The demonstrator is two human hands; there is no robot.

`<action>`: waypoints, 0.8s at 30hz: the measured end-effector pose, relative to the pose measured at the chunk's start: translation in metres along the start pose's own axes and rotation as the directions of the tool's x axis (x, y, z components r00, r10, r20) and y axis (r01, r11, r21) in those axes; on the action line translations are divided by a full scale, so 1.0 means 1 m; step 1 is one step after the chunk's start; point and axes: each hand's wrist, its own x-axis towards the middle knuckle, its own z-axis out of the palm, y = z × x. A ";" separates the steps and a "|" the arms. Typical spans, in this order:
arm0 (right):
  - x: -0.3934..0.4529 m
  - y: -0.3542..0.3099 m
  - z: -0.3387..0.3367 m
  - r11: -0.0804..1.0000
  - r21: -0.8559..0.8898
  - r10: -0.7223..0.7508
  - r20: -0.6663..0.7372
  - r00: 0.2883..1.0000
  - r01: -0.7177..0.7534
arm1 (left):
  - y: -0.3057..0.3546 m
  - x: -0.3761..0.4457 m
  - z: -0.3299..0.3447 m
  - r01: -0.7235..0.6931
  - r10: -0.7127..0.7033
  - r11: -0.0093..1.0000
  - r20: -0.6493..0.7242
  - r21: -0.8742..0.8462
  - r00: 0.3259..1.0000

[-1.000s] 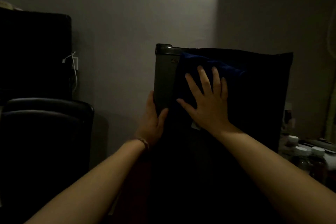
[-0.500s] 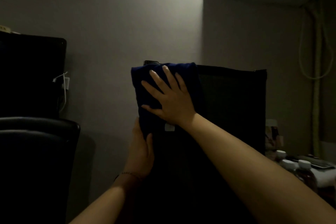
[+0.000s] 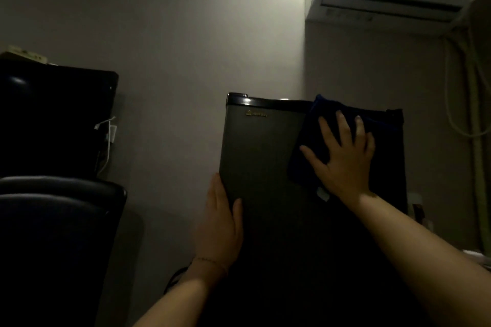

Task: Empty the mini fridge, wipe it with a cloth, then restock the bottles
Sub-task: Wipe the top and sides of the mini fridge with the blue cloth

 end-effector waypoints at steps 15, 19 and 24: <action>-0.006 -0.089 0.015 0.948 0.001 -0.317 -0.085 0.945 0.318 | -0.006 -0.001 0.012 -0.077 0.081 0.996 -0.093 0.046 0.992; 0.015 -0.121 0.018 0.855 -0.006 -0.517 -0.104 0.850 0.519 | -0.008 -0.001 0.011 -0.122 0.121 0.993 -0.102 0.004 0.987; 0.026 -0.105 0.017 0.827 0.008 -0.560 -0.084 0.824 0.563 | -0.009 -0.002 0.012 -0.103 0.105 0.994 -0.109 0.025 0.988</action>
